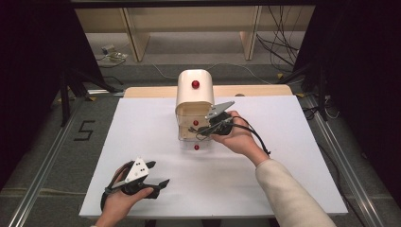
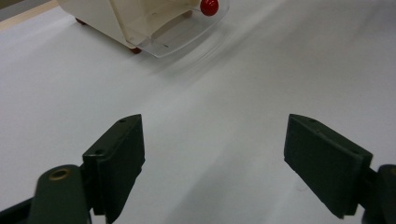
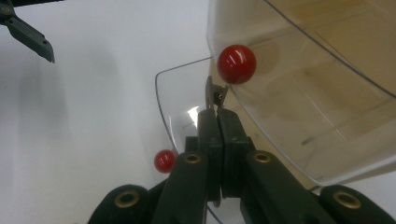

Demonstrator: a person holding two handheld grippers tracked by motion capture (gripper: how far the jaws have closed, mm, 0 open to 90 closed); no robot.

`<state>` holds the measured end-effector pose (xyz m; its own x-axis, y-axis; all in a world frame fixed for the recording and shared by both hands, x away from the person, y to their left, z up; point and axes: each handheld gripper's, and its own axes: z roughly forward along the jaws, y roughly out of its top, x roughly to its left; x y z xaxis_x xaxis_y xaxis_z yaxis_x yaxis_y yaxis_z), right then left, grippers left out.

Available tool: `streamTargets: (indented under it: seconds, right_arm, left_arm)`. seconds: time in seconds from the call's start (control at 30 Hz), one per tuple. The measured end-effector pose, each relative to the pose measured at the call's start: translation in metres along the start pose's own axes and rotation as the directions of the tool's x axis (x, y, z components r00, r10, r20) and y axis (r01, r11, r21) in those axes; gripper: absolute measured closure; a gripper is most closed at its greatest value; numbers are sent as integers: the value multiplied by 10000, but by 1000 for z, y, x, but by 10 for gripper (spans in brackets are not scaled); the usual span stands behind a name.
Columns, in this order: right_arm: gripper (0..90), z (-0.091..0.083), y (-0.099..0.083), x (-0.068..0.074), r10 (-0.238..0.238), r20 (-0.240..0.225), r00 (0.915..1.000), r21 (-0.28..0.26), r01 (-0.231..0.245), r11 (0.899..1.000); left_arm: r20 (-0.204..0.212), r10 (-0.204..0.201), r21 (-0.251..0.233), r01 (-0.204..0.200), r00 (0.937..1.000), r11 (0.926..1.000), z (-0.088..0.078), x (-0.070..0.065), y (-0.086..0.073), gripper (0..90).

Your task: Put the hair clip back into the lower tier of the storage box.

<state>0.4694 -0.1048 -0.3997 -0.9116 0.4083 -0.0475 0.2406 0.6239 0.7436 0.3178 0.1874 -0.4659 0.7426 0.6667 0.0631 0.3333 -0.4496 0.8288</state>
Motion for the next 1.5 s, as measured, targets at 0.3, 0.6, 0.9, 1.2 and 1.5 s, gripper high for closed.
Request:
streamTargets:
  seconds: [0.3, 0.6, 0.9, 1.2, 1.5]
  right_arm:
    - [871, 6, -1, 0, -286, 225, 9993, -37, 286, 9996]
    - [682, -5, -8, 2, 63, 488, 9988, -466, -41, 9989]
    - [517, -30, -25, 2, 485, 900, 9948, -926, -401, 9949]
    - [378, -50, -52, 6, 1065, 1101, 9882, -1374, -910, 9863]
    - [318, -69, -81, 4, 1706, 1477, 9742, -1637, -1460, 9756]
  left_arm:
    - [6, 20, 3, -20, 10000, 10000, 0, 0, 0, 204]
    - [12, 9, 43, -9, 10000, 10000, 0, 0, 0, 204]
    - [-3, -64, 41, 64, 10000, 10000, 1, -1, -1, 205]
    - [9, -141, 42, 141, 9999, 9999, 1, 0, -1, 206]
    - [34, -256, 24, 256, 9997, 9997, 2, 0, -2, 206]
